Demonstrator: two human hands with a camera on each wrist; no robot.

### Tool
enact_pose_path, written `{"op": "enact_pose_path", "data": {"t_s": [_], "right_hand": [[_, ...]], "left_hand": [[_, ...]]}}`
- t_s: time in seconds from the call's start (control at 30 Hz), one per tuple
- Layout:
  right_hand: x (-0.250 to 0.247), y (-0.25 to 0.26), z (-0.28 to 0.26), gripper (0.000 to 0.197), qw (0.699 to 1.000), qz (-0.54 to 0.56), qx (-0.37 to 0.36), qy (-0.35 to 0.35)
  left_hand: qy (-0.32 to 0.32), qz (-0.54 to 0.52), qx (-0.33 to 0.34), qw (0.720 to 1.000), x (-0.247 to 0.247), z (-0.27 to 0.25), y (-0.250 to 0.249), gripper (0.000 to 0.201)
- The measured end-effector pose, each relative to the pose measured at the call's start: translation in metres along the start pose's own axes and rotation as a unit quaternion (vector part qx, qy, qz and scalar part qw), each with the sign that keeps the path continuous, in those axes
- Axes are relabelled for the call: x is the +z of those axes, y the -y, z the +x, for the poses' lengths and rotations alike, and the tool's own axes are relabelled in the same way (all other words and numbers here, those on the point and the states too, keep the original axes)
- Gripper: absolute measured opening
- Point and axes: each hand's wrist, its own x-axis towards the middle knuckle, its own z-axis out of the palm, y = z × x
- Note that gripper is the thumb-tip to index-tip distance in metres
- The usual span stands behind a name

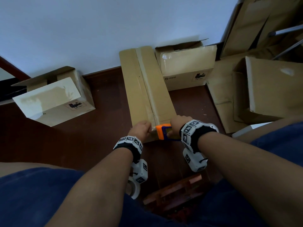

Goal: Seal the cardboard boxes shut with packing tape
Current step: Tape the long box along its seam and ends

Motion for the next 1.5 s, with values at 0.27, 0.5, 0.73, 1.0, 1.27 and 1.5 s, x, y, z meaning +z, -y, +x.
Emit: {"op": "enact_pose_path", "data": {"t_s": [0.27,0.5,0.73,1.0,1.27,1.5], "right_hand": [[0.004,-0.011,0.010,0.051,1.000,0.005,-0.007,0.005],[0.005,-0.031,0.010,0.055,1.000,0.027,-0.003,0.009],[0.002,-0.051,0.011,0.057,0.999,0.046,0.003,0.024],[0.000,-0.094,0.001,0.049,0.998,0.058,0.034,0.013],[0.002,-0.103,0.001,0.053,0.998,0.055,-0.002,0.014],[-0.001,-0.107,-0.007,0.060,0.998,0.061,-0.011,0.006]], "left_hand": [[0.001,-0.060,-0.059,0.996,-0.007,0.006,-0.002,0.014],[0.009,-0.076,-0.084,0.994,-0.008,0.010,0.000,0.018],[0.005,-0.087,-0.080,0.993,-0.007,0.007,0.001,0.021],[0.036,-0.074,-0.075,0.994,-0.013,0.012,-0.001,0.034],[0.047,-0.078,-0.088,0.992,-0.016,0.012,-0.004,0.028],[0.060,-0.067,-0.111,0.990,-0.021,0.014,-0.010,0.015]]}}
